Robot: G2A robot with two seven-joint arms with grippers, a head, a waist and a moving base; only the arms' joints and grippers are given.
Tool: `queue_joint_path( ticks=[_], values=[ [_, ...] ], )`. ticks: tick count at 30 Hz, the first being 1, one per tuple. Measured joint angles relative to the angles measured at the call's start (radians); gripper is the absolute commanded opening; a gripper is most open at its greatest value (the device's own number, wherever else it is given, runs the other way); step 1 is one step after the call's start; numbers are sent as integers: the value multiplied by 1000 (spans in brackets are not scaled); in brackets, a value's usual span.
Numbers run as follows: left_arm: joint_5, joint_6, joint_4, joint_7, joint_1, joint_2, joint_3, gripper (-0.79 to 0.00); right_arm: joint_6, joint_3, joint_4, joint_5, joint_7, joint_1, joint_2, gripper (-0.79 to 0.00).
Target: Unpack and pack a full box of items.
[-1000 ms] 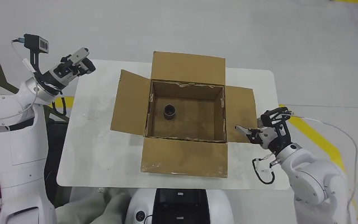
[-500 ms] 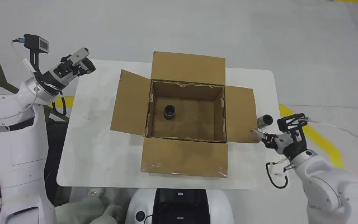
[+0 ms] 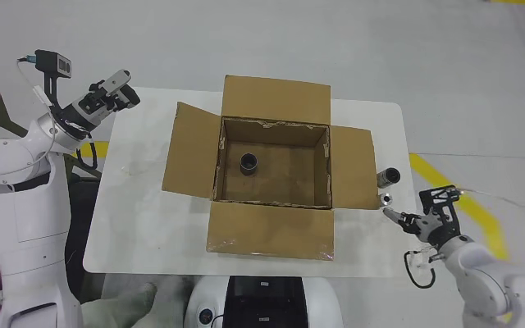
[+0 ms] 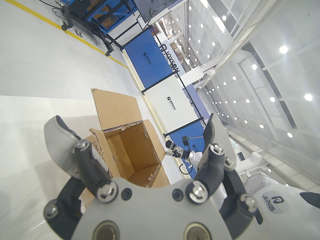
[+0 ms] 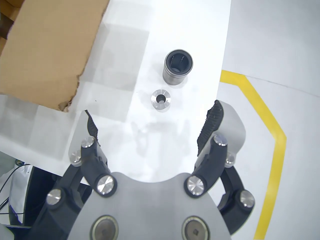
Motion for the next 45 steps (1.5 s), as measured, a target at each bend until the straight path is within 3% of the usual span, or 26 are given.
queue_joint_path(
  ticks=[26,45],
  values=[
    [0,0,0,0,0,0,0,0,26,-153,366,-116,-180,180,11,-12],
    [0,0,0,0,0,0,0,0,57,-201,483,-80,-231,269,15,-120]
  ],
)
